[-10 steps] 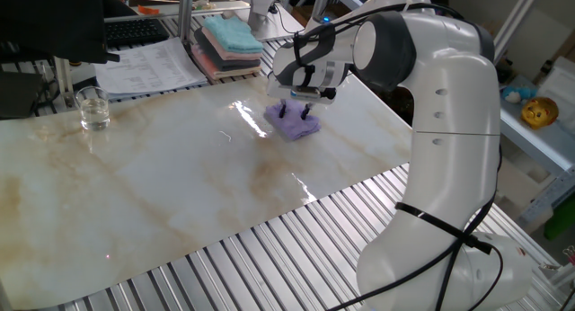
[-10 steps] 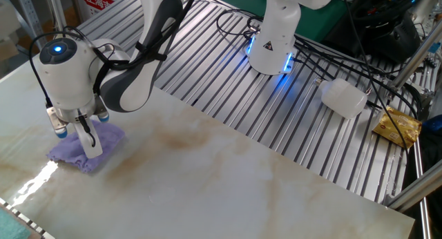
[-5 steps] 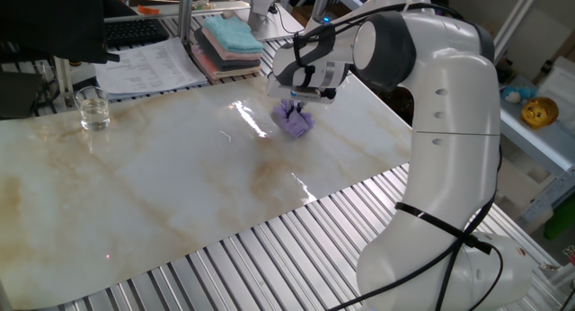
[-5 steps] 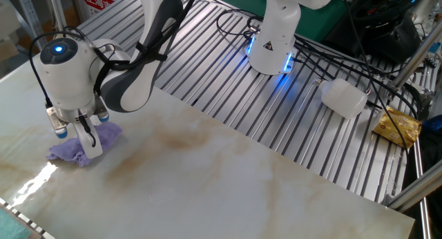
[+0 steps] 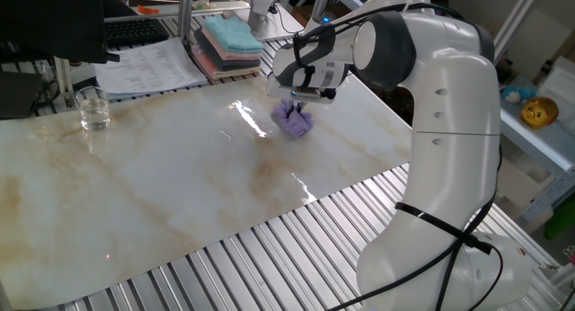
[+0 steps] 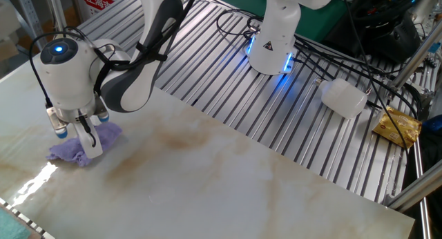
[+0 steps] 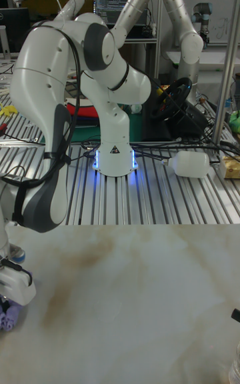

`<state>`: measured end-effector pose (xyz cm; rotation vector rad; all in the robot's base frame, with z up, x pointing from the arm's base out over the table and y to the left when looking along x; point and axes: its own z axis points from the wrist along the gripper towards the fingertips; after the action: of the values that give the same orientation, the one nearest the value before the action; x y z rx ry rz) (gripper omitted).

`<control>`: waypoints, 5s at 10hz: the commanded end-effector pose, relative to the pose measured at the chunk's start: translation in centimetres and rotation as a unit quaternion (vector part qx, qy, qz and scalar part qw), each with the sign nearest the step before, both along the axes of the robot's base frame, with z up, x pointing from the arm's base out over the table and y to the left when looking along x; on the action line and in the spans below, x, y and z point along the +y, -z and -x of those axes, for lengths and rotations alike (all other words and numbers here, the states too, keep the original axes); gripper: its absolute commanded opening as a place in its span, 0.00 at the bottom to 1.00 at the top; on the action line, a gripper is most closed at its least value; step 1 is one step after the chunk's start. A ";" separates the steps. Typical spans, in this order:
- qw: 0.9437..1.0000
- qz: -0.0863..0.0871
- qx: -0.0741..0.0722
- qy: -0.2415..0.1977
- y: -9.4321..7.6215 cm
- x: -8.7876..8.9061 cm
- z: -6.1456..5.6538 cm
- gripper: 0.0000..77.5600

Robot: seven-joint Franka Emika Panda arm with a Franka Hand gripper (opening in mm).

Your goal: Clean the tabletop with a sponge

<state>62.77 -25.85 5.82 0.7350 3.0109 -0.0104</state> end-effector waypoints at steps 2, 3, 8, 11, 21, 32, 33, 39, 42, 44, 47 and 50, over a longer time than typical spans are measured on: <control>0.999 0.003 0.040 -0.031 -10.2 3.6 0.0 0.01; 0.999 0.002 0.037 -0.036 -10.9 3.7 0.1 0.01; 0.999 -0.002 0.019 -0.046 -13.0 5.3 0.5 0.01; 0.999 -0.007 0.019 -0.036 -13.5 7.9 0.8 0.01; 1.000 0.004 0.008 0.009 -8.3 17.3 0.5 0.01; 1.000 -0.002 0.011 -0.008 -8.3 17.3 -1.0 0.01; 1.000 0.003 0.015 -0.010 -8.3 17.3 -1.0 0.01; 0.999 0.006 0.045 -0.023 -8.3 17.3 -1.0 0.01; 0.998 0.005 0.049 -0.041 -8.3 17.3 -1.0 0.01; 0.998 0.004 0.039 -0.039 -7.0 17.9 -1.5 0.01; 0.999 0.003 0.030 -0.044 -4.9 18.7 -2.3 0.01; 0.999 0.000 0.025 -0.038 -4.1 19.6 -2.4 0.01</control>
<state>64.96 -6.83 10.13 0.6182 3.0972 -0.0368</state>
